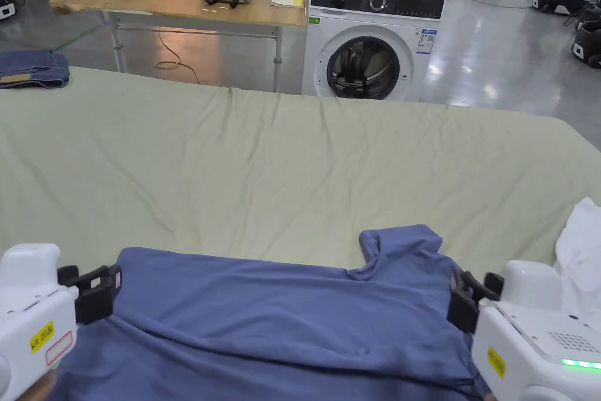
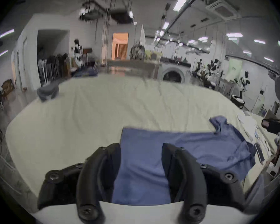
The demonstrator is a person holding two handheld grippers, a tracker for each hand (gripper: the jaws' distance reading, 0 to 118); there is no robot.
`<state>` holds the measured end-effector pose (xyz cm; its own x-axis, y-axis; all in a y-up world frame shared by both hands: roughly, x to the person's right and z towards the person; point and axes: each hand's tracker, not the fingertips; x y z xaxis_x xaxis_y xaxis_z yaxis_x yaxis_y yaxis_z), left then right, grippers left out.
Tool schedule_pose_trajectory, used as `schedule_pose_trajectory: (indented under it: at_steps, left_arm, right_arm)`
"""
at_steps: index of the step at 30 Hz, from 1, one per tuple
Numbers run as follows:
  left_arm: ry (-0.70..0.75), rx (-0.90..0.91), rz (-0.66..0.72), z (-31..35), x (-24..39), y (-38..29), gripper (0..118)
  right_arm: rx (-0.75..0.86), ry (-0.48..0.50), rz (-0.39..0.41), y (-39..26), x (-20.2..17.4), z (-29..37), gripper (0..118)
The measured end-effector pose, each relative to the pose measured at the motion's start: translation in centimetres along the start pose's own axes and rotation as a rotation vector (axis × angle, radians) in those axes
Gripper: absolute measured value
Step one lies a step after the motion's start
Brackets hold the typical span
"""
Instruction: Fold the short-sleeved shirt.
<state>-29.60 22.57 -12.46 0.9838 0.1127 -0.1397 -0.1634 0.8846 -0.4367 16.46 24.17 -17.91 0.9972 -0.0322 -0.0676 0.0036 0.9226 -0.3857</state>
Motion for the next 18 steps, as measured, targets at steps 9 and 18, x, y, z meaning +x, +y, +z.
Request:
schedule_pose_trajectory:
  at_steps: [9,18]
  left_arm:
    - [0.081,0.125,-0.098,-2.3,2.0,2.0,0]
    - [0.018,-0.247,-0.036,-13.6,-4.4,6.2,0]
  right_arm:
    - [0.162,0.006,0.02,0.5,-5.5,-2.2,0]
    - [0.154,0.037,0.07,0.3,-6.4,-4.1,0]
